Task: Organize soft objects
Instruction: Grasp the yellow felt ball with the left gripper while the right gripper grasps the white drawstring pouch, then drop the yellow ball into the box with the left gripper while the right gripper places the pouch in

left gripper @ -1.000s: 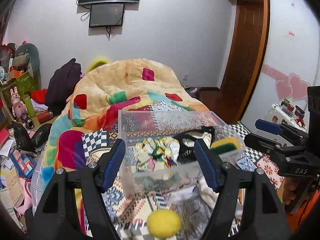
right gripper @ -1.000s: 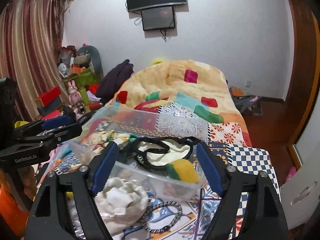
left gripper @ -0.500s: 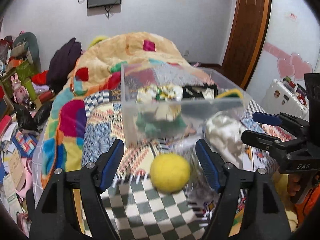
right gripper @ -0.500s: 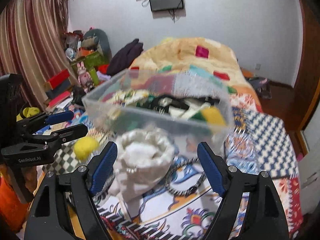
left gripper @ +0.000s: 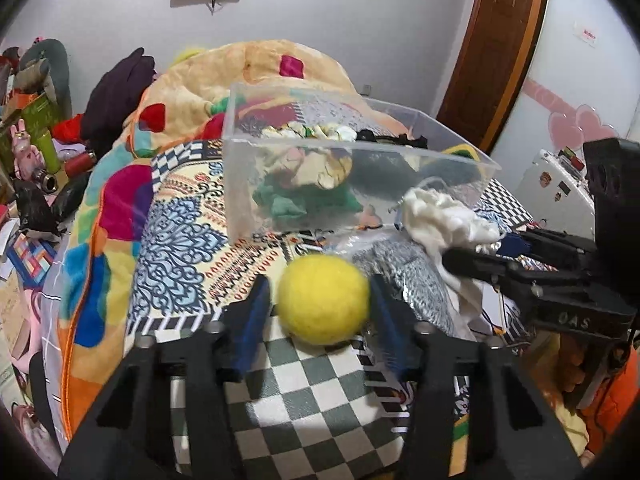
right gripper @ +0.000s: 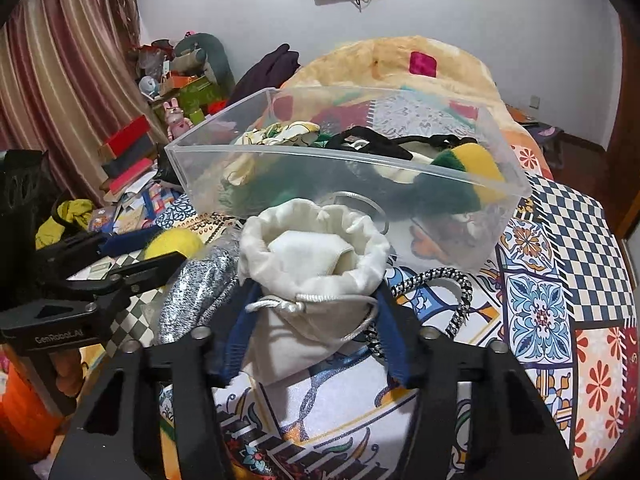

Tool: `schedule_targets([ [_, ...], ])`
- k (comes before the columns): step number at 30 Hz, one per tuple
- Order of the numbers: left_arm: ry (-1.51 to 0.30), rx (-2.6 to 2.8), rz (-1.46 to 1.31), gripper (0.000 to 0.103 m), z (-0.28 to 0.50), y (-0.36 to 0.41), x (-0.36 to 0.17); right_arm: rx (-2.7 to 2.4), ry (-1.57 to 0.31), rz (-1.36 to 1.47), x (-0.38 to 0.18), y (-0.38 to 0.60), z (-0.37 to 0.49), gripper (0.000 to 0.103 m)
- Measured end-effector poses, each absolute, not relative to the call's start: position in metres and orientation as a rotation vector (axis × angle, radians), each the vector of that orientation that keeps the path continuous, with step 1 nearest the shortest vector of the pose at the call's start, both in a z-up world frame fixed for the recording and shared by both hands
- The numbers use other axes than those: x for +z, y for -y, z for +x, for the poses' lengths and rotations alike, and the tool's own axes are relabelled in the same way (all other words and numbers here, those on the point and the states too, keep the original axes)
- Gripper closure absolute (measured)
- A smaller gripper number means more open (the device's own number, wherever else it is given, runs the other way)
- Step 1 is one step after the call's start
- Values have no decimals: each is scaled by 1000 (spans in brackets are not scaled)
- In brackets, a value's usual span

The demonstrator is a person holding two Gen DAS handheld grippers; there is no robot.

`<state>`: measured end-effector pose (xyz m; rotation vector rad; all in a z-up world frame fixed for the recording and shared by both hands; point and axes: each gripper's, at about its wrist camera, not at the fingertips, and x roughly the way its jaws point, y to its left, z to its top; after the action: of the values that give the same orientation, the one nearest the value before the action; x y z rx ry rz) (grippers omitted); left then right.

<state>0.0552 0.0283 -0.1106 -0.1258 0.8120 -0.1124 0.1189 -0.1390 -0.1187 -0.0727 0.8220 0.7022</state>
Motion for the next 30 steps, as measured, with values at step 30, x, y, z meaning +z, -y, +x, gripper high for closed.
schedule_targets([
  [30,-555,-79,-107,60,69,-40,-25,641,-505,-47,-34,161,110,90],
])
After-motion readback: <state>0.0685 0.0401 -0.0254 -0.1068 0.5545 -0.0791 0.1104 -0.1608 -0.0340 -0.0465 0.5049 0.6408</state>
